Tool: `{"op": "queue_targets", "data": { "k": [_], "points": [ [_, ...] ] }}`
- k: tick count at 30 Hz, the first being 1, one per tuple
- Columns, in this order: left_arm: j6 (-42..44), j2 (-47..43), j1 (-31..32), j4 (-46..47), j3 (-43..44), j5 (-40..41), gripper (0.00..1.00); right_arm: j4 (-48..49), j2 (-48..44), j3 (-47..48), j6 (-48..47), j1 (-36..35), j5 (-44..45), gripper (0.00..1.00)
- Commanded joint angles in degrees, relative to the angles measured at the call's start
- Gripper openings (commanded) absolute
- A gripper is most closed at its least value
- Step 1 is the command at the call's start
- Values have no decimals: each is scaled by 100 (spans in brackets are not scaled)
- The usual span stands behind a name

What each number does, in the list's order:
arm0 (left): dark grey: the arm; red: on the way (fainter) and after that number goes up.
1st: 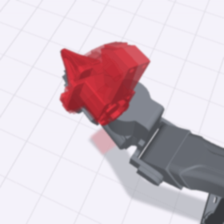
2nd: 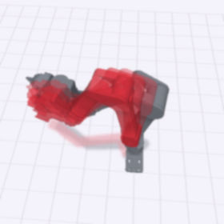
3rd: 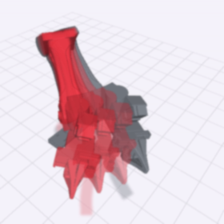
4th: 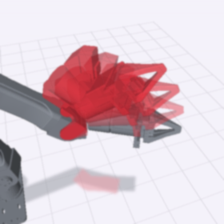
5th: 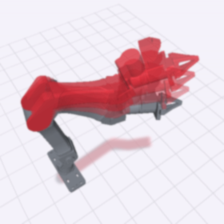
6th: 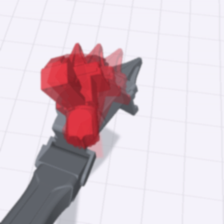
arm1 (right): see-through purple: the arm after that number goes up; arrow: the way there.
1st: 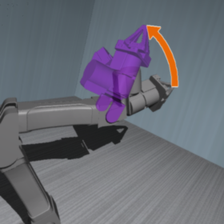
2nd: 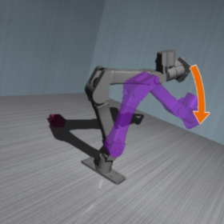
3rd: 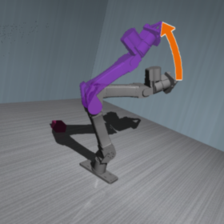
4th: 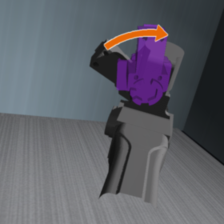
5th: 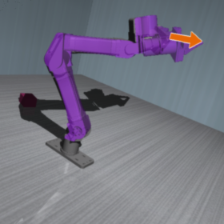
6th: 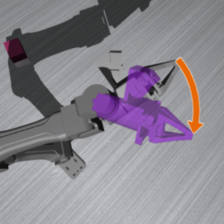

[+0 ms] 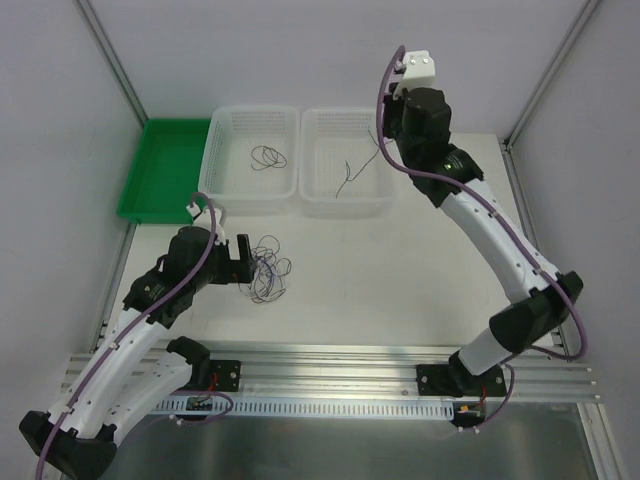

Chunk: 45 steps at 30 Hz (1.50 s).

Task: Untangle the cables
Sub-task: Place the cable in the bin, then untie the cable.

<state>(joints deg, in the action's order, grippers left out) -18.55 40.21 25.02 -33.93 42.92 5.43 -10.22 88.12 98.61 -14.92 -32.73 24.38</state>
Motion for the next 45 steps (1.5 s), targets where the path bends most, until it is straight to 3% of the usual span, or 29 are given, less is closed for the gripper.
{"op": "queue_targets", "data": {
  "k": [1, 6, 10, 12, 13, 16, 18, 22, 28, 33, 40, 45],
  "points": [
    [175, -153, -49, -52, -90, 397, 99, 995, 802, 562, -336, 91, -48, 1],
    [176, -232, -49, -35, -99, 397, 99, 1356, 2136, 1439, -459, 232, -39, 1],
    [176, -232, -49, -34, -126, 380, 99, 1050, 2903, 2090, -407, 337, -91, 4],
    [185, -198, -58, -34, -126, 345, 99, 1048, 3070, 2145, -337, 373, -109, 19],
    [185, -189, -67, -43, -117, 345, 99, 1048, 3132, 2058, -319, 381, -126, 38],
    [193, -153, -67, -34, -126, 301, 99, 1048, 3037, 1838, -240, 373, -311, 68],
    [185, -145, -76, -43, -126, 266, 99, 733, 2888, 1583, -22, 373, -521, 79],
    [185, -101, -102, -34, -126, 152, 99, 451, 2115, 758, 260, 320, -1075, 85],
    [132, 101, -155, -26, -126, -103, 99, -304, 858, -472, 682, -84, -1927, 87],
    [79, 233, -199, -26, -134, -130, 99, -271, 207, -1823, 1727, -646, -2780, 84],
    [0, 409, -208, -34, -161, -174, 99, 913, 512, -3065, 2783, -1498, -3491, 70],
    [0, 497, -216, -26, -161, -104, 99, 1724, 1031, -3287, 3232, -2175, -3476, 59]
  ]
}}
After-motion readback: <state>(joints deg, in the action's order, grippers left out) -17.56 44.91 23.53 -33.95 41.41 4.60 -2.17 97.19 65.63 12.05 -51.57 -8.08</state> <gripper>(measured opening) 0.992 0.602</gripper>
